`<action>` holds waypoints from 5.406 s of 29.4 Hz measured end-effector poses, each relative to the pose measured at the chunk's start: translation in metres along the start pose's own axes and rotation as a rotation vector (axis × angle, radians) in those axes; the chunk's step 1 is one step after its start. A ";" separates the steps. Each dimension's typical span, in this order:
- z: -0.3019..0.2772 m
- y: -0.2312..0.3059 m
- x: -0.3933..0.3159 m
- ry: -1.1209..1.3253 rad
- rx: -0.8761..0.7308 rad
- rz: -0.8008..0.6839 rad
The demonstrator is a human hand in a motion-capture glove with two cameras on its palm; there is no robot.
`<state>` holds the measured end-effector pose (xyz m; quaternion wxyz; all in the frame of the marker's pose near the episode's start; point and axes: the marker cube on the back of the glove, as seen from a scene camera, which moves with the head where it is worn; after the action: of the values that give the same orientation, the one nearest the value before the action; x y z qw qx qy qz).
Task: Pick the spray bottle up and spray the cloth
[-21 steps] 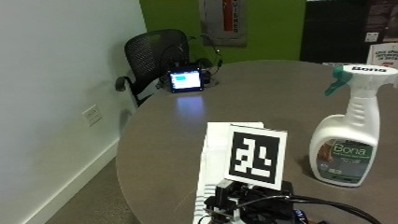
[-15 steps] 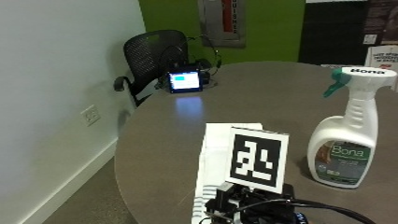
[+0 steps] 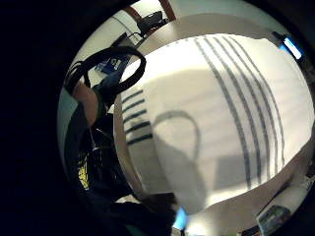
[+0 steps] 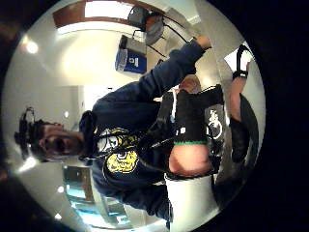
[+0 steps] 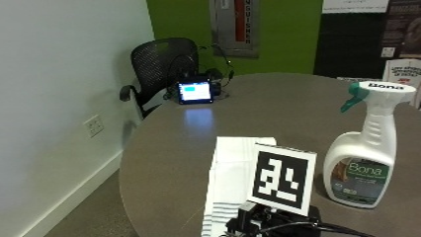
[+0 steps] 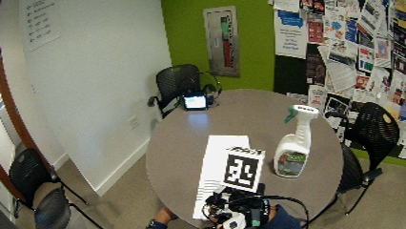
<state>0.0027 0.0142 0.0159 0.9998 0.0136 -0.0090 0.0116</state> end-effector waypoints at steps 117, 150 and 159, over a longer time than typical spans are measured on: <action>-0.236 0.220 0.128 0.169 1.769 0.741; -0.146 0.096 -0.007 1.391 0.565 0.475; -0.130 0.088 -0.003 1.434 0.392 0.440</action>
<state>0.0003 0.1060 -0.1117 0.7152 0.1775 0.6401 0.2174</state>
